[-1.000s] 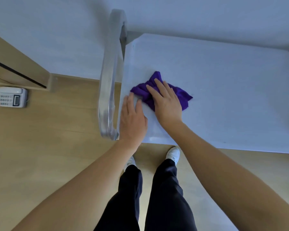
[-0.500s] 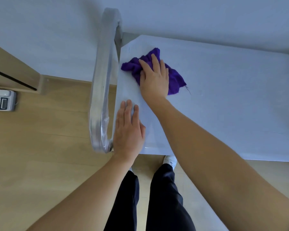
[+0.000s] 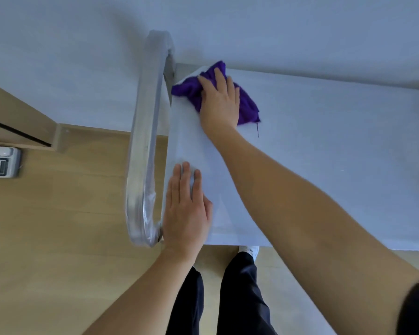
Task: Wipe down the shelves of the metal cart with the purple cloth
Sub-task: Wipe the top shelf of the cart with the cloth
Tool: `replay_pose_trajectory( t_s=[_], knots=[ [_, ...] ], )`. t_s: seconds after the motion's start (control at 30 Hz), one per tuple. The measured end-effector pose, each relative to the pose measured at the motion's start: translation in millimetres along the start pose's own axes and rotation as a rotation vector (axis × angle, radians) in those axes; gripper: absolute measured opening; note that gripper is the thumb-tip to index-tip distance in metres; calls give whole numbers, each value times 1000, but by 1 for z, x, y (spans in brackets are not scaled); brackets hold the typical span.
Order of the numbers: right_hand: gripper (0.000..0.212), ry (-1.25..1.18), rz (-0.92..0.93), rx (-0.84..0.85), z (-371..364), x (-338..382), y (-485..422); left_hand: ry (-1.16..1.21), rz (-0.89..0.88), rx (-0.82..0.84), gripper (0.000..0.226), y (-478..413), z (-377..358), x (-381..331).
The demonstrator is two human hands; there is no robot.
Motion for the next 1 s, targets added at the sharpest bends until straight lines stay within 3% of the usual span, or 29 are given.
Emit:
replay_pose_trajectory(
  t_s=[0.17, 0.3, 0.43, 0.53, 0.73, 0.83, 1.0],
  knots=[
    [39, 42, 56, 23, 3, -1, -5, 20, -12, 1, 46, -3, 0, 1],
    [38, 8, 118, 9, 11, -33, 78, 44, -8, 4, 45, -5, 4, 1],
    [39, 13, 43, -23, 14, -67, 159, 144, 24, -9, 42, -6, 5, 2],
    [37, -3, -22, -29, 10, -57, 142, 249, 36, -48, 41, -4, 6, 3],
    [38, 25, 106, 70, 2, -23, 69, 278, 19, -114, 36, -4, 8, 4],
    [36, 9, 200, 26, 7, -40, 96, 331, 36, -122, 37, -5, 11, 3],
    [35, 31, 171, -27, 21, -88, 183, 388, 38, -95, 39, -8, 18, 4]
  ],
)
Point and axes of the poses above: each hand's wrist, its own y-axis away from the middle knuckle, its own z-axis out of the back of the hand, x = y × z, the point moved 5 cm from there along -y, towards the middle knuckle, and after that the axes turned 8 degrees about -z, right-handed, at the moved point
